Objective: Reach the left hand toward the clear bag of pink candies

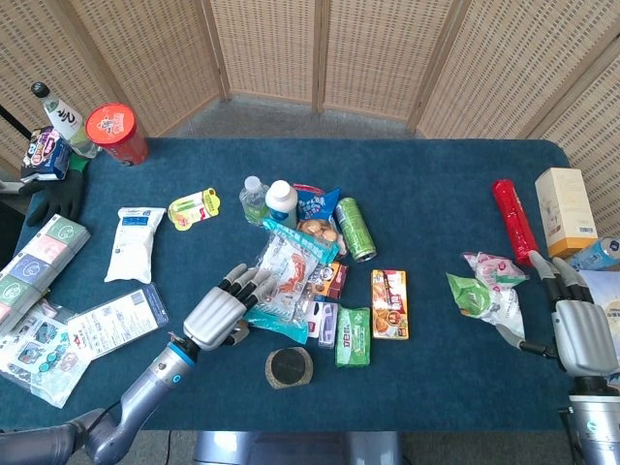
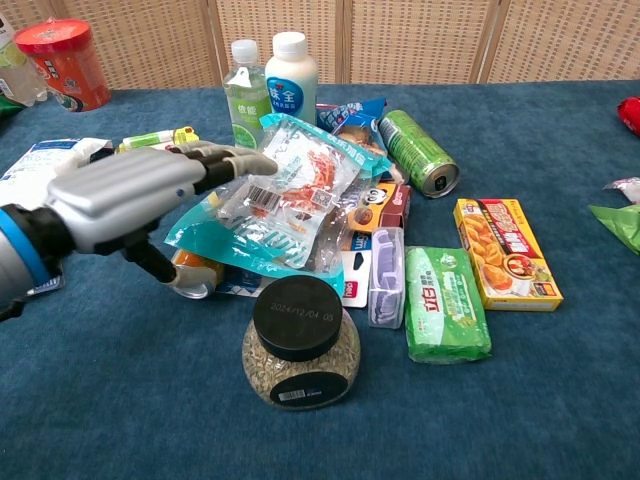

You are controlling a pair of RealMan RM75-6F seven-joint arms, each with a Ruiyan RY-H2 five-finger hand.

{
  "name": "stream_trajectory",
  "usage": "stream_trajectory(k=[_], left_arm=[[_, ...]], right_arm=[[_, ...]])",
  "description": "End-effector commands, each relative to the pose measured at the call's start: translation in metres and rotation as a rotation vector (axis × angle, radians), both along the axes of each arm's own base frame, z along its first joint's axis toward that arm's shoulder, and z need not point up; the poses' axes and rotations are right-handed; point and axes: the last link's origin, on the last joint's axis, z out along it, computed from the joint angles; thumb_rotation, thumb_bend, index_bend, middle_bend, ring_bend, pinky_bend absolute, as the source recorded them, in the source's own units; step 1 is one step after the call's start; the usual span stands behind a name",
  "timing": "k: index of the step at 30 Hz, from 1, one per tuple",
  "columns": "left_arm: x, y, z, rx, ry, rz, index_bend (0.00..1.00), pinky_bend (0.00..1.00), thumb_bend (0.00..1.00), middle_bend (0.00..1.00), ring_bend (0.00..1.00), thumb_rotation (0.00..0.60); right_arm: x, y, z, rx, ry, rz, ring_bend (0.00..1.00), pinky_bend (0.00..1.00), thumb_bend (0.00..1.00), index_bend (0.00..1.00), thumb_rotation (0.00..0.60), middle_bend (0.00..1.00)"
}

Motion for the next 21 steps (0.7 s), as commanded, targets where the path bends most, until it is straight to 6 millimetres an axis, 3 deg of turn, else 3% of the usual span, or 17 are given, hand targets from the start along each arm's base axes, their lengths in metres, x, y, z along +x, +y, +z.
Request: stream_trajectory(k=[1,10,13,15,19,21], left_arm=[[0.007,0.006,-0.013,0.021,0.019,-0.023,0.00,0.00,0.30,0.00,0.00,0.600],[0.024,0.023,-0.035,0.098,0.027,-0.061,0.00,0.00,0.30,0.00,0.01,0.600],[0.027,0.029,-0.042,0.146,0.076,-0.106,0.11,0.02,0.39,0.04,0.18,0.600],[0.029,0.033,-0.046,0.174,0.101,-0.126,0.23,0.16,0.47,0.15,0.34,0.600],[0.039,0.044,-0.046,0.248,0.079,-0.147,0.51,0.54,0.58,0.49,0.68,0.600],[0.043,0.048,-0.042,0.276,0.036,-0.144,0.57,0.62,0.60,0.57,0.75,0.600]], right_arm=[[-0.001,0.004,0.003,-0.001,-0.016,0.000,0.02,0.13,0.18,0.00,0.504,0.15],[-0.005,0.012,0.011,-0.015,-0.066,0.000,0.02,0.13,0.18,0.00,0.503,0.15],[-0.006,0.014,0.012,-0.016,-0.090,0.002,0.02,0.13,0.18,0.00,0.507,0.15],[-0.005,0.014,0.014,-0.018,-0.107,0.005,0.02,0.13,0.18,0.00,0.508,0.15],[-0.005,0.015,0.016,-0.018,-0.112,0.008,0.02,0.13,0.18,0.00,0.509,0.17],[-0.004,0.015,0.016,-0.017,-0.113,0.008,0.02,0.13,0.18,0.00,0.513,0.17]])
